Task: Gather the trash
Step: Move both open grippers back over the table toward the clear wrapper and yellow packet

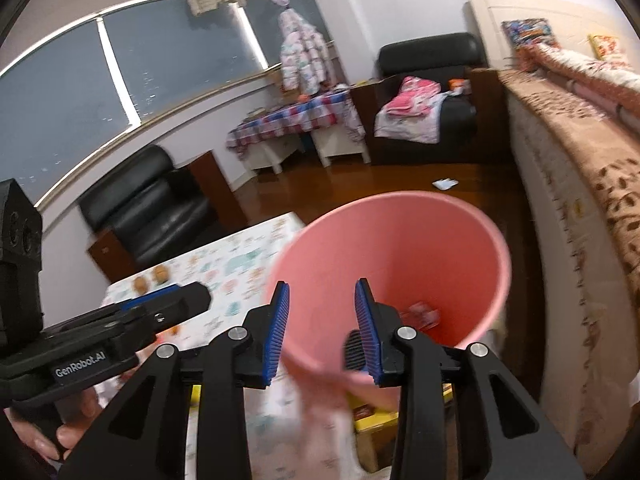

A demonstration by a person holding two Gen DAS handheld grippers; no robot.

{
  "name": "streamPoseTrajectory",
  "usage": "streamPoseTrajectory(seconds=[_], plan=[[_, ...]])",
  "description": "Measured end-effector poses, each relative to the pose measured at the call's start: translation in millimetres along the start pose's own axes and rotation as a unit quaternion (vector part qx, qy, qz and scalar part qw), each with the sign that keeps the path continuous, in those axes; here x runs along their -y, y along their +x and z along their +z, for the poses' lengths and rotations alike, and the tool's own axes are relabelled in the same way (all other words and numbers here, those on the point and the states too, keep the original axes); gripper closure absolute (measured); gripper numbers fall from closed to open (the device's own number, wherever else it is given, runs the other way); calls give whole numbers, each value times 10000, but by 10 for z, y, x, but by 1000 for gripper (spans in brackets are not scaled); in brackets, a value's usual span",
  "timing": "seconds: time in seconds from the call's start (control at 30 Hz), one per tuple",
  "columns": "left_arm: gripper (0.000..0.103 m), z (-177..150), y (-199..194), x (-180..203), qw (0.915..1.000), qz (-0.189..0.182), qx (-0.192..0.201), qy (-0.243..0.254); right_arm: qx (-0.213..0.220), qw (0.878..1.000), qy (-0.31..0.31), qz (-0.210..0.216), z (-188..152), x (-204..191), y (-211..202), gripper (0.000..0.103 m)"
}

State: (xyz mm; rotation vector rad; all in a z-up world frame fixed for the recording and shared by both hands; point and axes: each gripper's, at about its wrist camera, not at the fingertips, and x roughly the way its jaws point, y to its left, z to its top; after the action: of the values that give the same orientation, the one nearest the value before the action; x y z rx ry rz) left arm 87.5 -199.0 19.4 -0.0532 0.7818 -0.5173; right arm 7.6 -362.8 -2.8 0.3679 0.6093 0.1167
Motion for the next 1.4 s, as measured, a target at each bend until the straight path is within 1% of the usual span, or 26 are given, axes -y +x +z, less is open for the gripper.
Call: streamPoseTrajectory(seconds=[0.13, 0.3, 0.5, 0.57, 0.7, 0.77, 1.0, 1.1, 1.17, 1.4], plan=[[60, -113, -214, -176, 9999, 76, 92, -96, -203, 9993, -190, 243, -120, -274, 51, 68], [60, -225, -464, -404, 9992, 299, 209, -150, -346, 9974, -326, 533, -221, -549, 90, 68], [60, -378, -774, -786, 9967, 682, 307, -305, -558, 9942, -412, 817, -290, -793, 147, 68], [60, -435, -891, -974, 9950, 821, 357, -435, -610, 9934, -448, 856, -312, -824, 162, 68], [60, -548, -1060, -1328, 9897, 1135, 413, -774, -696, 9921, -484, 925, -343, -890, 199, 68], [60, -622, -1133, -1510, 9852, 1367, 447, -930, -753, 9915, -480, 951, -352, -910, 225, 68], [60, -879, -1277, -1976, 9727, 1872, 310, -1340, -896, 9895, -565, 982, -375, -955, 323, 68], [60, -969, -1303, -2171, 9649, 2061, 290, -1598, -941, 9888, -572, 1007, -367, -982, 371, 68], [60, -1015, -1287, -2253, 9615, 2150, 221, -1694, -971, 9880, -612, 1036, -370, -1018, 396, 68], [60, -1088, -1159, -2411, 9544, 2362, 57, -1825, -1046, 9862, -713, 1068, -404, -1092, 471, 68]])
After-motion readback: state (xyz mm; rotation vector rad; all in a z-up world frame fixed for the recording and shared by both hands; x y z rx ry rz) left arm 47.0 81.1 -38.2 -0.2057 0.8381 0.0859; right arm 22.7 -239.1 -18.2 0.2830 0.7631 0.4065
